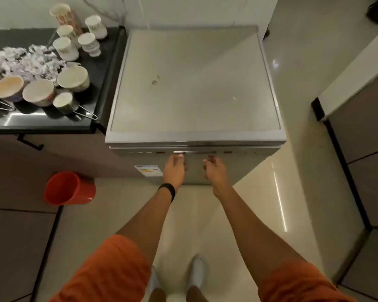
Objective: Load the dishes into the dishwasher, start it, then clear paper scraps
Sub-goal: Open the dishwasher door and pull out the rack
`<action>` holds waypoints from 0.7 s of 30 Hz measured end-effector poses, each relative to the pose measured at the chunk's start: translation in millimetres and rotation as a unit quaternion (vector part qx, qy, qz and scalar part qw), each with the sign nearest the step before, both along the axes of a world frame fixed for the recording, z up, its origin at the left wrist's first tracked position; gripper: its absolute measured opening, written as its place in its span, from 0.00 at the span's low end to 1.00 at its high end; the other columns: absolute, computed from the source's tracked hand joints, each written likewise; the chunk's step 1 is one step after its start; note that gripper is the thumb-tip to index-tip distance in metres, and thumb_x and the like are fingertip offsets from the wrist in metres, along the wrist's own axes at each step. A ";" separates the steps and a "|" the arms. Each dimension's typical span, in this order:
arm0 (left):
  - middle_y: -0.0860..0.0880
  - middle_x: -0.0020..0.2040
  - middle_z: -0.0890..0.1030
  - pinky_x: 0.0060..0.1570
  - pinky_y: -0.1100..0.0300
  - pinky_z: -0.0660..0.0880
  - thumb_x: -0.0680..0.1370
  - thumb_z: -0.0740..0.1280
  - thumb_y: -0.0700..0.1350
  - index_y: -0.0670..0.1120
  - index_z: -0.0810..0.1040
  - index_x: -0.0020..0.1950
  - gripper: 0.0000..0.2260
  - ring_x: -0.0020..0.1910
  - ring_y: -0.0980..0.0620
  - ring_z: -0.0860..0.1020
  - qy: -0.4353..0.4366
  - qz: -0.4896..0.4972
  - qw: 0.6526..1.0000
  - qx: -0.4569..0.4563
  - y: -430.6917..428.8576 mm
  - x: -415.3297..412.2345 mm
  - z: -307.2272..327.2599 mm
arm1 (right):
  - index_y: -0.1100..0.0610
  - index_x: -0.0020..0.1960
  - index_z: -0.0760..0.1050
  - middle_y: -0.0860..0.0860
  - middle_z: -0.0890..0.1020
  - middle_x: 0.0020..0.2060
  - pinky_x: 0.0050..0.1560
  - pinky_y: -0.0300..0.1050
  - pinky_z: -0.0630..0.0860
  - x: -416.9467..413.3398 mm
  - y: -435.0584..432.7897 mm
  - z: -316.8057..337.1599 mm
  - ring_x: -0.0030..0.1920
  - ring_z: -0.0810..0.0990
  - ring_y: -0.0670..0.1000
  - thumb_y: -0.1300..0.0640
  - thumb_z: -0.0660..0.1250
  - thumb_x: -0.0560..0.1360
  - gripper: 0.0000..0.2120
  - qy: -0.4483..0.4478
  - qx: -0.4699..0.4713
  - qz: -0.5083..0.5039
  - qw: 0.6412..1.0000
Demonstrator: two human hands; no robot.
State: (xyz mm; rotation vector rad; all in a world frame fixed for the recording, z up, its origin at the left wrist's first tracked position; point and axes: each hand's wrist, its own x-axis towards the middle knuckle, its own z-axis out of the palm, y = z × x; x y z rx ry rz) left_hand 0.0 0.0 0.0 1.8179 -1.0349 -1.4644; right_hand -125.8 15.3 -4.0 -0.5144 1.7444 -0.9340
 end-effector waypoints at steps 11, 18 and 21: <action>0.43 0.54 0.78 0.63 0.50 0.76 0.83 0.60 0.42 0.43 0.75 0.53 0.05 0.61 0.45 0.78 0.381 0.232 0.887 0.116 -32.4 -14.3 6.4 | 0.63 0.50 0.75 0.58 0.81 0.46 0.61 0.51 0.80 -2.1 -39.3 1.3 0.48 0.82 0.52 0.68 0.59 0.81 0.06 -0.379 0.000 -0.221 0.898; 0.42 0.56 0.79 0.68 0.50 0.74 0.82 0.62 0.44 0.45 0.76 0.49 0.05 0.63 0.45 0.77 0.382 0.234 0.884 0.130 -12.5 -7.0 6.6 | 0.59 0.49 0.76 0.56 0.82 0.48 0.53 0.46 0.79 0.7 -18.8 0.3 0.51 0.82 0.52 0.61 0.62 0.82 0.05 -0.381 -0.006 -0.209 0.901; 0.43 0.54 0.80 0.60 0.52 0.78 0.83 0.63 0.47 0.45 0.76 0.52 0.07 0.58 0.46 0.79 0.341 0.224 0.902 0.137 5.2 -4.0 4.0 | 0.58 0.56 0.78 0.55 0.83 0.51 0.51 0.45 0.81 5.8 0.6 -5.9 0.51 0.84 0.52 0.56 0.69 0.80 0.07 -0.361 0.009 -0.206 0.909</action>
